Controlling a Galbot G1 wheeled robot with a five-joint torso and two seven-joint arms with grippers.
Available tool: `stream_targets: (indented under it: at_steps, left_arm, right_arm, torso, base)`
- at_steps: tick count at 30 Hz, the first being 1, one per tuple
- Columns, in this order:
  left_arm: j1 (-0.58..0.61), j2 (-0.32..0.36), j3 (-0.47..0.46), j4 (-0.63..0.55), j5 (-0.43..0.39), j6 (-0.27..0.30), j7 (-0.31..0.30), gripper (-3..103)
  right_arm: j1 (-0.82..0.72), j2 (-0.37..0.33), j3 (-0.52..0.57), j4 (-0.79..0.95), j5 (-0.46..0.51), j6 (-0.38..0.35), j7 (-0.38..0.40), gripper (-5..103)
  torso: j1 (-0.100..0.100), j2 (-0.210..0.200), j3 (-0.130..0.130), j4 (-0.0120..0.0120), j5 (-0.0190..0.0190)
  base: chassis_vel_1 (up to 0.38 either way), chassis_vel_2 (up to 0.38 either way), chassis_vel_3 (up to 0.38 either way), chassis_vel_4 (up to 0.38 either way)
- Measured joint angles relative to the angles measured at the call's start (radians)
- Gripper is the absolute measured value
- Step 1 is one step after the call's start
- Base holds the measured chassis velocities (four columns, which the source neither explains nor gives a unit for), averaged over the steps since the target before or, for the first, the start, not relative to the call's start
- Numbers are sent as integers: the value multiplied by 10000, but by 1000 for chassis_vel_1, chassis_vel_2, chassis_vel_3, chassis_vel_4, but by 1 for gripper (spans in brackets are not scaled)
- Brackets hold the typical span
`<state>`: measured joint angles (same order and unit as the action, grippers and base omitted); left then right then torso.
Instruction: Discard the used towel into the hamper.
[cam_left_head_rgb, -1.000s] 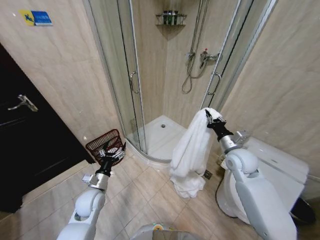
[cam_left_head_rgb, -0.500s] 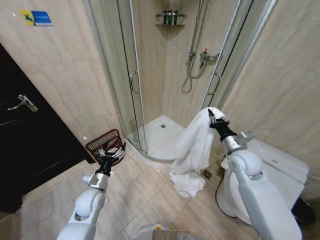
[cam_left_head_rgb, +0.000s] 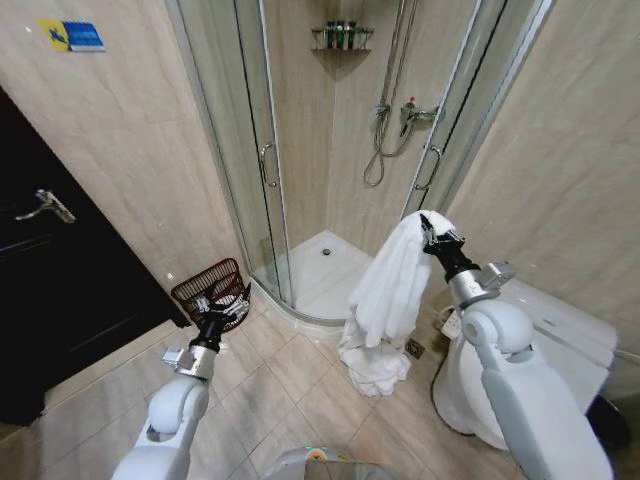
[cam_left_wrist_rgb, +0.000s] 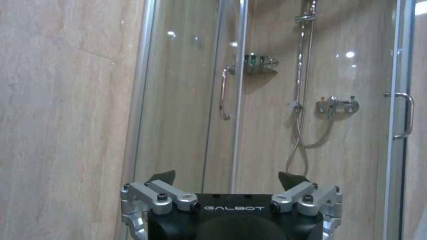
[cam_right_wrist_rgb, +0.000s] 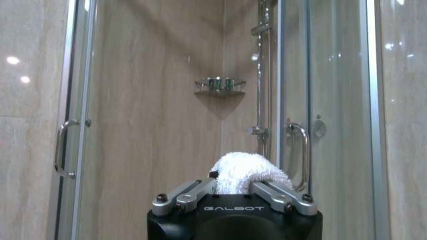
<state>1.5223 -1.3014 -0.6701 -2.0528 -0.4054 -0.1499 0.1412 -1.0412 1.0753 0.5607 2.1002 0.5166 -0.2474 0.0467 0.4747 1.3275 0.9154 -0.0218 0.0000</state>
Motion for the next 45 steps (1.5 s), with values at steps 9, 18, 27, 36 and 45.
stream_targets:
  at_steps: [9,18,27,36,45]
  left_arm:
    - [-136,93,42,-131,-23,172,-12,100]
    - [-182,23,181,-209,119,298,-22,100]
    - [-184,5,200,-221,161,321,-21,100]
    - [-69,-3,178,-243,173,295,-9,100]
    - [51,-14,154,-359,197,288,-4,100]
  right_arm:
    - [-209,238,103,28,-398,47,-89,4]
    - [-325,238,124,79,-544,119,-165,4]
    - [-456,217,146,118,-585,169,-174,4]
    - [-494,181,163,131,-576,193,-174,4]
    - [-524,164,188,168,-568,207,-182,4]
  torso:
    - [0,-2,0,-1,0]
    - [0,-2,0,-1,1]
    - [0,-2,0,0,0]
    - [0,-2,0,0,-1]
    - [0,-2,0,-1,2]
  base:
    - [0,0,0,0]
    - [0,0,0,0]
    - [53,44,-45,-53]
    - [61,63,-58,-60]
    - [3,5,-2,-7]
